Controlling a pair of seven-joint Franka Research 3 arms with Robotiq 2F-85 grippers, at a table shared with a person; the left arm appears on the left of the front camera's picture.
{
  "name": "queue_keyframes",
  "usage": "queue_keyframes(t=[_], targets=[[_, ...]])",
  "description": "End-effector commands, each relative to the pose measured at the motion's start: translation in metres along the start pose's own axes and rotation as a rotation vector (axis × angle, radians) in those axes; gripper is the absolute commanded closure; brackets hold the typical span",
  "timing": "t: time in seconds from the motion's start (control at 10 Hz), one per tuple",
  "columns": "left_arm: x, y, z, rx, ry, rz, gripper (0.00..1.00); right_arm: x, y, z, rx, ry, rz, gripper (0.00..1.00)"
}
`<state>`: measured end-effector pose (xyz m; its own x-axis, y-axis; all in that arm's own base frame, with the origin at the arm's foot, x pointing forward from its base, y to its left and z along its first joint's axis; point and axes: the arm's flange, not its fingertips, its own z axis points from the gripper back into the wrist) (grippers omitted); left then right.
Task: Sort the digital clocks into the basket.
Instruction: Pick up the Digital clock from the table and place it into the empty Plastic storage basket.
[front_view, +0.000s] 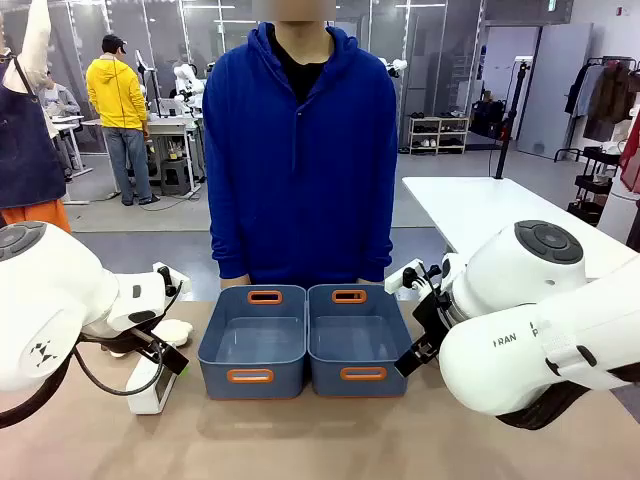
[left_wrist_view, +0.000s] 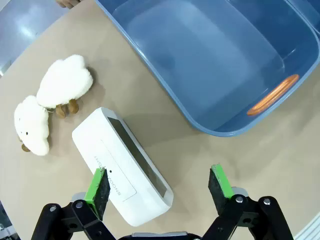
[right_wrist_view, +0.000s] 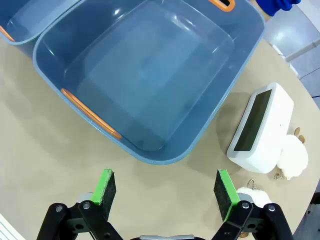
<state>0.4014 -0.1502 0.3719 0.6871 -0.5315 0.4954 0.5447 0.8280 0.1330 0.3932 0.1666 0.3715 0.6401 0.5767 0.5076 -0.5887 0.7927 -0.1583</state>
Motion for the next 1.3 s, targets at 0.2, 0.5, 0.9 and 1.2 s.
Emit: queue_keyframes(t=[0.2, 0.5, 0.9, 1.2], targets=[[0.0, -0.001, 0.0, 0.0, 0.0, -0.001, 0.0, 0.0, 0.0, 0.0, 0.0, 0.0, 0.0, 0.0], [0.0, -0.001, 0.0, 0.0, 0.0, -0.001, 0.0, 0.0, 0.0, 0.0, 0.0, 0.0, 0.0, 0.0], [0.01, 0.008, 0.019, -0.033, 0.001, -0.068, 0.0, 0.015, -0.007, 0.024, 0.017, 0.0, 0.022, 0.0], [0.02, 0.049, 0.086, -0.214, 0.0, -0.027, 0.0, 0.035, -0.047, 0.086, 0.129, 0.013, -0.019, 0.0]])
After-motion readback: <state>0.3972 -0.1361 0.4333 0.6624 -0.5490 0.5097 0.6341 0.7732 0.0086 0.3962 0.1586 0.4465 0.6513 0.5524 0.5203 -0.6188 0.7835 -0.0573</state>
